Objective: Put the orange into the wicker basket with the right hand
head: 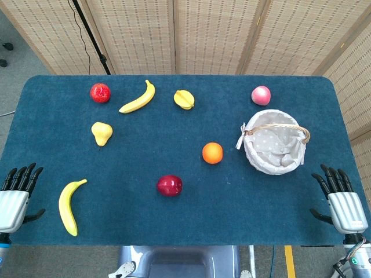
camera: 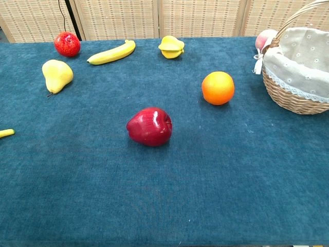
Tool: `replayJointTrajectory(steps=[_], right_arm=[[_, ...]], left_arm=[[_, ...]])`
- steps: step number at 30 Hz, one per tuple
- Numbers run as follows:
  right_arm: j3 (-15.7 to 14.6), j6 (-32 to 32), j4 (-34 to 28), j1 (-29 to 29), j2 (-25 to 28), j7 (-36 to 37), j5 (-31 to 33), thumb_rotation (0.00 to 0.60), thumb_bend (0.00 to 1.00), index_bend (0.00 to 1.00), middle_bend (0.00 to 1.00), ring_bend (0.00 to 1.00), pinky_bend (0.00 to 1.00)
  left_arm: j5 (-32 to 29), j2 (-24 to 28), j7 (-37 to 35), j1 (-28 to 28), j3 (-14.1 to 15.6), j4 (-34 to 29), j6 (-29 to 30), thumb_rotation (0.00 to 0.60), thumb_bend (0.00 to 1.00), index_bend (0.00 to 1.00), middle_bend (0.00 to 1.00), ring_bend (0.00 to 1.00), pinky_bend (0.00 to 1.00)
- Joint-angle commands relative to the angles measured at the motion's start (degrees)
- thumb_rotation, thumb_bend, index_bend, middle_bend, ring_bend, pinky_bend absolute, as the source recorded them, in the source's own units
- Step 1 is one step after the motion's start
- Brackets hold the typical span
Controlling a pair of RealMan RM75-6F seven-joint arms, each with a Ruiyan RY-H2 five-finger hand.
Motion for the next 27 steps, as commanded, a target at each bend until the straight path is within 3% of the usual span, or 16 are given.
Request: replayJointTrajectory(steps=[1,18,27], right_arm=[[0.0,0.1,0.0,-0.1,0.1,0.2,0.0,0.600,0.08,0.16,0.04,0.01,0.00],[0.1,1.4,-1.9,-0.1,0.8,0.6,-1.0,0.600,0.08,0.17,0.04,0.01,0.01],[-3.1,3.1,-6.1,-0.2,1.5,-2.4,-7.8,0.600,0.08,0.17,0.05,0.02,0.01]], left_arm=[[0.0,0.0,0.1,0.0,0.0,0.0,0.0,0.600,0.00,0.00,0.00,0.00,0.00],[0.1,0.1,-0.7,0.0,0.0,0.2,0.1,0.600,0.00,0.00,0.00,0.00,0.00],[0.1,0.2,-0.7,-0.2,-0.2,-0.1,-0.2,0.600,0.00,0.00,0.00,0.00,0.00]])
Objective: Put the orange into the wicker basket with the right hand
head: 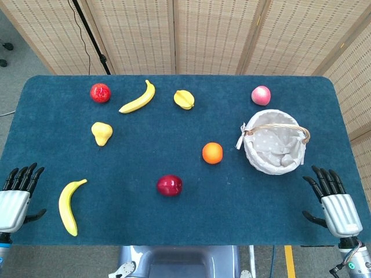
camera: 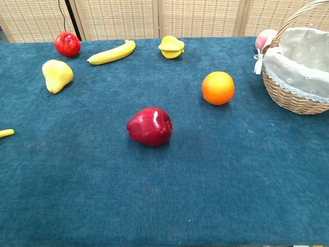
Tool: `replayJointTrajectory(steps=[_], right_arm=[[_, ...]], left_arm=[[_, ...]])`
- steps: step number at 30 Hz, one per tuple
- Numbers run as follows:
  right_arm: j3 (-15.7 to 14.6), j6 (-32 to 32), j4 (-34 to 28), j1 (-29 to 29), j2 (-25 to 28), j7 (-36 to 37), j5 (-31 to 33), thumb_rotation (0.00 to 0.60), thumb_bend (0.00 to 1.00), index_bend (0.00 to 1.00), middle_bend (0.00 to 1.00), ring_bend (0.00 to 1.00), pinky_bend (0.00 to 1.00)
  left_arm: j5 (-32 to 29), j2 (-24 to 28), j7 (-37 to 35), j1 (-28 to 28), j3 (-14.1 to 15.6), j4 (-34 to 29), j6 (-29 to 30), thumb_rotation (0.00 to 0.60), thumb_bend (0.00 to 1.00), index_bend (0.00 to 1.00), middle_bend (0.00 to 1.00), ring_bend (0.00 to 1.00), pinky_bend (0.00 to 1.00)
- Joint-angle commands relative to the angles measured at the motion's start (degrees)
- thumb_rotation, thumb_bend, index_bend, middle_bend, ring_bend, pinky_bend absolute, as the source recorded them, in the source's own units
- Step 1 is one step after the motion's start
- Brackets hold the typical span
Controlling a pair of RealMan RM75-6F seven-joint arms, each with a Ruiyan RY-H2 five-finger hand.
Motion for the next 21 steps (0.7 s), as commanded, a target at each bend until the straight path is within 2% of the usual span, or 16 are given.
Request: replayJointTrajectory(steps=[1,7,12,16,21], right_arm=[[-1.8,0.7,-2.7,-0.1,0.5,-2.2,-3.1,0.600,0.08,0.17,0.05,0.02,0.01],[-4.3,-0.9,-6.5,1.0,0.7,-3.7,-8.0,0.600,0.08,0.18,0.06,0.03,0.02],[-4.5,-5.1,-8.4,4.1,-0.6,-4.4,-10.1,0.600,0.08,0.18,0.06,0.03,0.02],[-3.4,-10.0,-9.8,7.7,-2.3,-4.7,-10.2,0.600,0.08,0.18,0.07,0.04,0.03],[0.3,-18.1,-10.0,13.3,-5.4,-4.6,-6.2,0.600,0.08,0.19,0.07,0.04,0.04]], left_arm=[[-0.2,0.1,-0.1,0.0,0.0,-0.1,0.0,0.600,0.00,0.00,0.00,0.00,0.00],[-0.6,0.3,-0.5,0.0,-0.4,-0.2,0.2,0.600,0.00,0.00,0.00,0.00,0.00],[-0.7,0.5,-0.7,0.0,-0.4,-0.3,0.1,0.600,0.00,0.00,0.00,0.00,0.00],[-1.1,0.4,-0.8,0.0,-0.5,0.0,-0.2,0.600,0.00,0.00,0.00,0.00,0.00],[-1.5,0.4,-1.1,-0.1,-0.6,0.2,-0.4,0.600,0.00,0.00,0.00,0.00,0.00]])
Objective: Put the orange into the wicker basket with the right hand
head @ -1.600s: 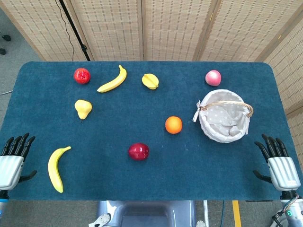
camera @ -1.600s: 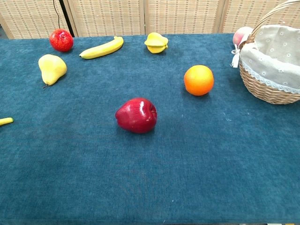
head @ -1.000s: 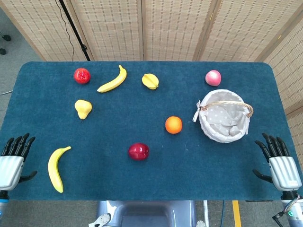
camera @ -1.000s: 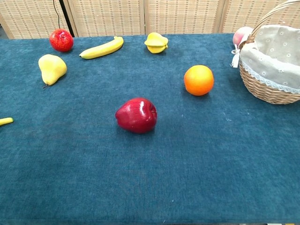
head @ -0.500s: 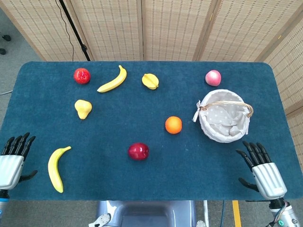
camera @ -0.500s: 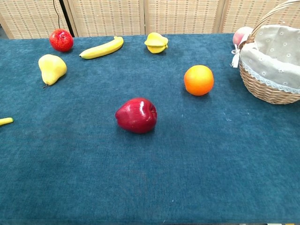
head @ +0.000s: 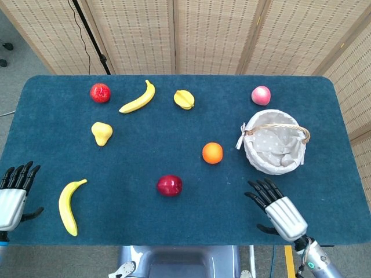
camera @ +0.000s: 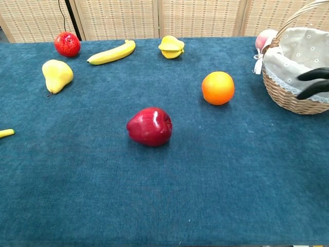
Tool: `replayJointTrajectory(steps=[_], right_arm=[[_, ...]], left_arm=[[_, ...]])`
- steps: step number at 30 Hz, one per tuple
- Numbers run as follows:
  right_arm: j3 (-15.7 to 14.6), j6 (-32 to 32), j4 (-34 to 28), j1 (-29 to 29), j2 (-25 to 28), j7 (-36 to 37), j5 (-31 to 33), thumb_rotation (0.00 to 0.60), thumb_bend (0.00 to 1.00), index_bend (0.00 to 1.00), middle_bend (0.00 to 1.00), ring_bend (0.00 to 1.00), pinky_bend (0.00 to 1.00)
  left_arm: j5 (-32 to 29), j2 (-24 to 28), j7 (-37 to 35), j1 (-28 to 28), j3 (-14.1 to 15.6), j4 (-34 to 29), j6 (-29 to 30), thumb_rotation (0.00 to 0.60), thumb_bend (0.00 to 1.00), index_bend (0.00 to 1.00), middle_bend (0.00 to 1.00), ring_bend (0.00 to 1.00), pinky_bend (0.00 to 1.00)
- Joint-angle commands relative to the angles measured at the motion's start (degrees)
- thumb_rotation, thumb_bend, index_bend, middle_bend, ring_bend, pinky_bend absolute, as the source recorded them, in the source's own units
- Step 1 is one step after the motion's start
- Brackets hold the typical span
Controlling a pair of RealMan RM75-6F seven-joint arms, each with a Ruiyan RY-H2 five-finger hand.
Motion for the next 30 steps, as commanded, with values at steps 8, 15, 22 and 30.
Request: replayJointTrajectory(steps=[8,15,22,30], right_arm=[[9.6,-15.3,1.8,12.0,-6.8,-1.9,11.3,0.600,0.08,0.19,0.07,0.04,0.04],[13.8,-21.1,4.6,17.3,-10.5,-2.4,17.9,0.600,0.08,0.19,0.07,0.04,0.04],[15.6,-23.7,7.8,20.8,-14.4,-2.9,22.3,0.600,0.08,0.19,0.07,0.04,0.04],[17.7,-26.4,13.6,24.8,-19.2,-3.4,26.8,0.600,0.08,0.20,0.07,0.04,0.04]], left_arm=[[-0.4,0.0,-0.4,-0.2,0.0,0.3,-0.5,0.600,0.00,0.00,0.00,0.00,0.00],[-0.8,-0.1,-0.6,-0.3,-0.1,0.6,-1.0,0.600,0.00,0.00,0.00,0.00,0.00],[-1.0,-0.2,-0.6,-0.5,-0.2,0.9,-1.1,0.600,0.00,0.00,0.00,0.00,0.00],[-1.1,-0.2,-0.8,-0.6,-0.1,1.0,-1.4,0.600,0.00,0.00,0.00,0.00,0.00]])
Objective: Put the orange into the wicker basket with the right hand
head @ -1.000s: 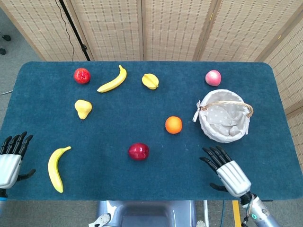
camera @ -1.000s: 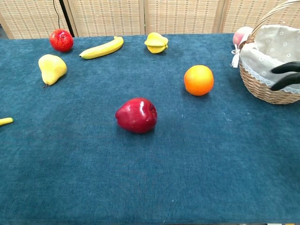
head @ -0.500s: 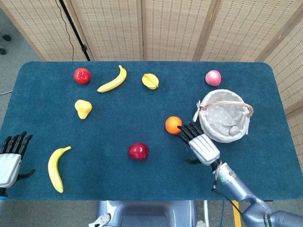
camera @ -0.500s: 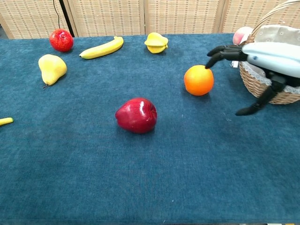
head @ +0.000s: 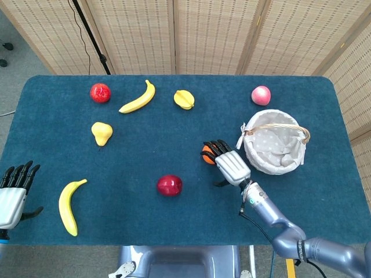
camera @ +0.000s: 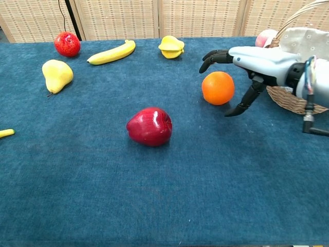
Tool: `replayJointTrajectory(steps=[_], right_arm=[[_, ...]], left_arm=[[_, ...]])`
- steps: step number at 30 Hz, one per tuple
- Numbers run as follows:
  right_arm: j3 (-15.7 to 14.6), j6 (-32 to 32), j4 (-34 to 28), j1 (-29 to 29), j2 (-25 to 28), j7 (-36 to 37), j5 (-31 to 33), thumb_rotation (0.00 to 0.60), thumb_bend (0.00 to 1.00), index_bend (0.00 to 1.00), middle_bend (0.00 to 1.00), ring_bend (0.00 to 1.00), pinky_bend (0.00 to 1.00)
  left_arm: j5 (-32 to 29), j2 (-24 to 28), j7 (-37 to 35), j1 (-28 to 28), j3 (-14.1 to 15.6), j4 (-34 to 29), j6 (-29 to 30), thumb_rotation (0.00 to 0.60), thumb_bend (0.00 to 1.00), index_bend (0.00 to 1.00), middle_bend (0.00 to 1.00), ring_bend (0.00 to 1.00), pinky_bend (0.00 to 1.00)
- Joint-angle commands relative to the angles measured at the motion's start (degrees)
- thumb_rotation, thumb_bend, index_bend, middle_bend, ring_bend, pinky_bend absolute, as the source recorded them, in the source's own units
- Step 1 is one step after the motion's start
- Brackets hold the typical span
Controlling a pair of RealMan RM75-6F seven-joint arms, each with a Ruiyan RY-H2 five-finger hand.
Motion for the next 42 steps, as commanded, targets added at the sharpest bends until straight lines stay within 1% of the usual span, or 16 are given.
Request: replayJointTrajectory(steps=[1,8,9,10,12,13,14,17,18,20,23,25,29,31,36,42], right_arm=[[1.2,-1.6,3.2,2.3,-2.5,-0.5,2.4,0.600,0.08,0.20,0.07,0.04,0.04],[2.4,-3.0,8.9,5.3,-6.5,0.8,5.2,0.600,0.08,0.20,0.07,0.04,0.06],[2.3,-3.2,9.7,5.5,-6.9,1.1,5.4,0.600,0.09,0.20,0.08,0.05,0.06],[2.1,-3.4,10.7,5.8,-7.5,1.5,5.6,0.600,0.12,0.22,0.09,0.07,0.09],[1.7,-3.9,12.4,6.0,-8.5,2.2,6.1,0.600,0.23,0.28,0.15,0.15,0.17],[1.5,-3.9,13.0,6.0,-8.8,2.6,6.2,0.600,0.32,0.33,0.20,0.22,0.25],[1.2,-3.8,13.8,5.9,-9.3,3.2,6.2,0.600,0.36,0.36,0.23,0.26,0.31],[0.0,-2.8,16.1,5.4,-10.4,4.7,5.6,0.600,0.43,0.46,0.34,0.39,0.44],[-0.3,-2.7,16.6,5.3,-10.6,5.0,5.5,0.600,0.44,0.48,0.35,0.41,0.46],[-0.8,-2.7,17.9,5.1,-11.1,5.8,5.6,0.600,0.49,0.55,0.43,0.49,0.53],[-1.2,-2.6,19.1,4.9,-11.6,7.1,5.6,0.600,0.55,0.65,0.53,0.60,0.59],[-1.5,-2.4,19.3,4.9,-11.5,7.5,5.4,0.600,0.56,0.66,0.55,0.61,0.60],[-1.7,-0.6,16.8,4.5,-9.9,7.5,4.2,0.600,0.56,0.66,0.55,0.62,0.60],[-2.0,1.5,13.6,3.9,-8.3,7.0,3.0,0.600,0.56,0.66,0.56,0.62,0.60],[-2.7,8.8,2.7,1.2,-2.2,4.2,-1.0,0.600,0.56,0.67,0.56,0.62,0.60],[-2.6,13.2,-8.2,-0.7,4.7,0.5,-3.4,0.600,0.56,0.67,0.56,0.62,0.60]], left_arm=[[0.0,0.0,-0.1,0.0,0.0,0.0,-0.1,0.600,0.00,0.00,0.00,0.00,0.00],[-0.1,0.3,-0.5,-0.2,0.1,0.1,-0.5,0.600,0.00,0.00,0.00,0.00,0.00],[-0.1,0.3,-0.6,-0.2,0.1,0.1,-0.6,0.600,0.00,0.00,0.00,0.00,0.00],[-0.1,0.3,-0.6,-0.2,0.1,0.2,-0.6,0.600,0.00,0.00,0.00,0.00,0.00],[-0.1,0.4,-0.8,-0.2,0.1,0.1,-0.6,0.600,0.00,0.00,0.00,0.00,0.00],[0.0,0.4,-1.0,-0.2,0.1,0.1,-0.5,0.600,0.00,0.00,0.00,0.00,0.00],[0.0,0.5,-1.1,-0.2,0.1,0.1,-0.5,0.600,0.00,0.00,0.00,0.00,0.00],[0.1,0.6,-1.2,-0.2,0.1,0.1,-0.4,0.600,0.00,0.00,0.00,0.00,0.00],[0.2,0.6,-1.2,-0.2,0.1,0.0,-0.4,0.600,0.00,0.00,0.00,0.00,0.00],[0.3,0.6,-1.3,-0.2,0.2,-0.1,-0.4,0.600,0.00,0.00,0.00,0.00,0.00],[0.3,0.7,-1.3,-0.2,0.2,-0.1,-0.3,0.600,0.00,0.00,0.00,0.00,0.00],[0.3,0.6,-1.3,-0.2,0.2,-0.2,-0.3,0.600,0.00,0.00,0.00,0.00,0.00],[0.2,0.6,-1.2,-0.3,0.2,-0.1,-0.3,0.600,0.00,0.00,0.00,0.00,0.00],[0.1,0.6,-1.3,-0.3,0.2,-0.1,-0.4,0.600,0.00,0.00,0.00,0.00,0.00],[0.1,0.6,-1.3,-0.3,0.2,0.0,-0.5,0.600,0.00,0.00,0.00,0.00,0.00],[0.0,0.5,-1.3,-0.4,0.2,-0.1,-0.7,0.600,0.00,0.00,0.00,0.00,0.00]])
